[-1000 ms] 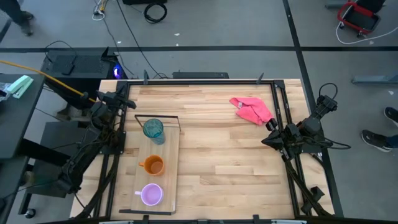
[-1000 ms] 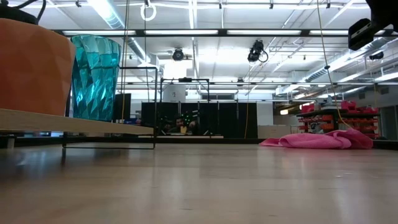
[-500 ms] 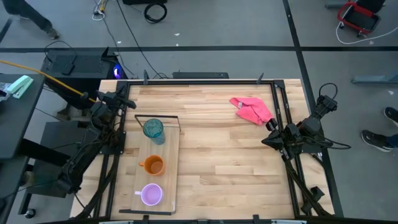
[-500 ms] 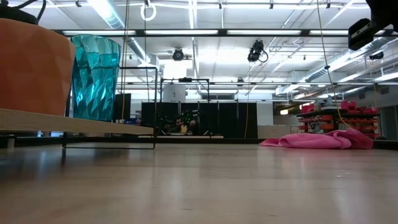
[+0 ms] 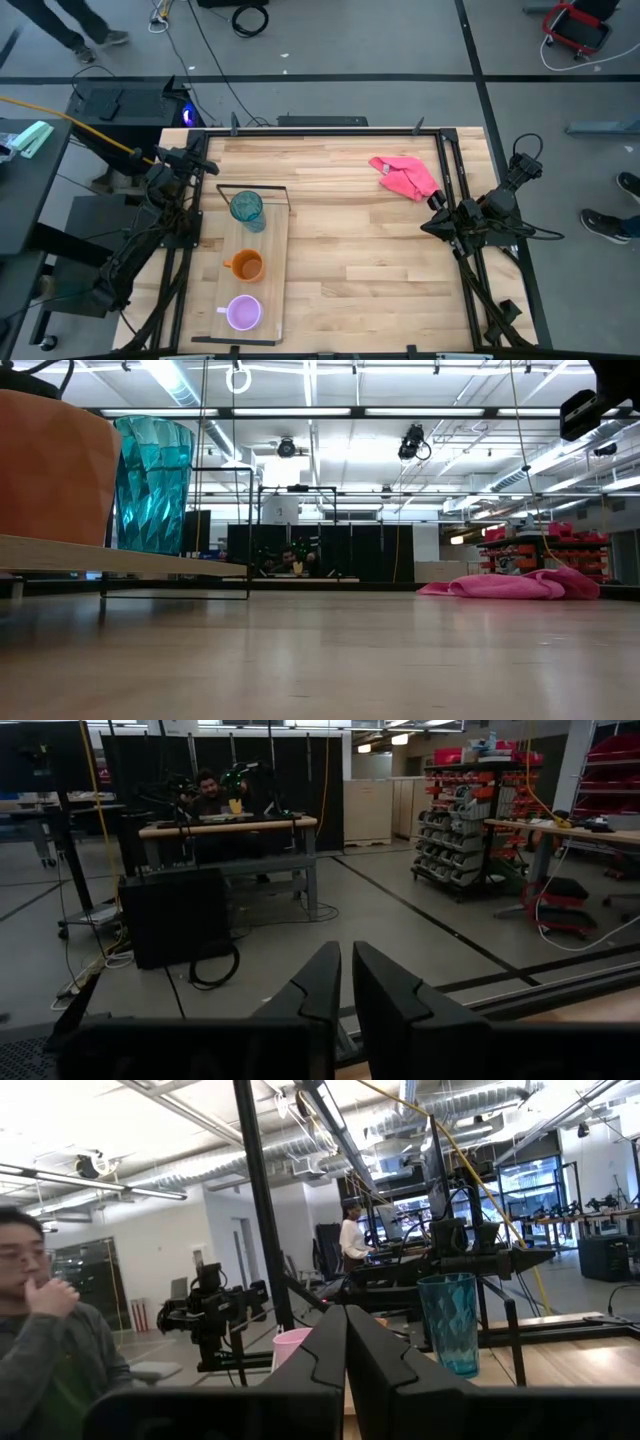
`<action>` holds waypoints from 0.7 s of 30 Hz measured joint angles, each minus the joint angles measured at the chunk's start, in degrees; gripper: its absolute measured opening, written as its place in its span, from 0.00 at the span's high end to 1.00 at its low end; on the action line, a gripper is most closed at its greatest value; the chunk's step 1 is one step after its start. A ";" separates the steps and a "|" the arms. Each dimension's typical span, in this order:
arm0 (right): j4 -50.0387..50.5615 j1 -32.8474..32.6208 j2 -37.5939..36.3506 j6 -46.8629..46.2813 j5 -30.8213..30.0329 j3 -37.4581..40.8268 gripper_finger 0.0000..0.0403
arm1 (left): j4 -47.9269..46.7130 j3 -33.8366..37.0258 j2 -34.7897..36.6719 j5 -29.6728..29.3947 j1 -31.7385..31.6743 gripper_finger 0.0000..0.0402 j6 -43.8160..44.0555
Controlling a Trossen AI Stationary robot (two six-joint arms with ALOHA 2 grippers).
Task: Stack small to large cups/mugs on shelf
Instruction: Return to Home Position
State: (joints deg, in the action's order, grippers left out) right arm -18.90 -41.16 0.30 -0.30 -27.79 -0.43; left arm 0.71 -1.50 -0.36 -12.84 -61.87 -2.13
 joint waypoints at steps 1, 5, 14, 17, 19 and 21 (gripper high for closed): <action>0.01 0.02 0.00 0.00 0.00 0.00 0.97 | -0.02 0.00 0.00 0.00 0.00 0.90 0.00; 0.00 -0.01 0.00 0.00 0.00 0.00 0.97 | -0.02 0.00 0.00 -0.02 0.00 0.92 0.02; 0.02 0.02 0.00 0.00 -0.02 0.00 0.97 | -0.02 0.00 0.00 -0.01 0.01 0.92 0.02; 0.00 0.01 0.00 0.00 0.00 0.00 0.97 | -0.02 0.00 0.00 -0.01 0.00 0.91 0.03; 0.00 0.02 0.00 0.00 0.00 0.00 0.97 | -0.02 0.00 0.00 -0.02 0.00 0.90 0.02; 0.00 0.00 0.00 0.00 0.00 0.00 0.97 | -0.02 0.00 0.00 -0.02 0.00 0.90 0.02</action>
State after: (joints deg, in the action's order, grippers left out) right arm -18.90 -41.16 0.30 -0.30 -27.79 -0.43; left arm 0.69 -1.50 -0.36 -12.86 -61.87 -2.11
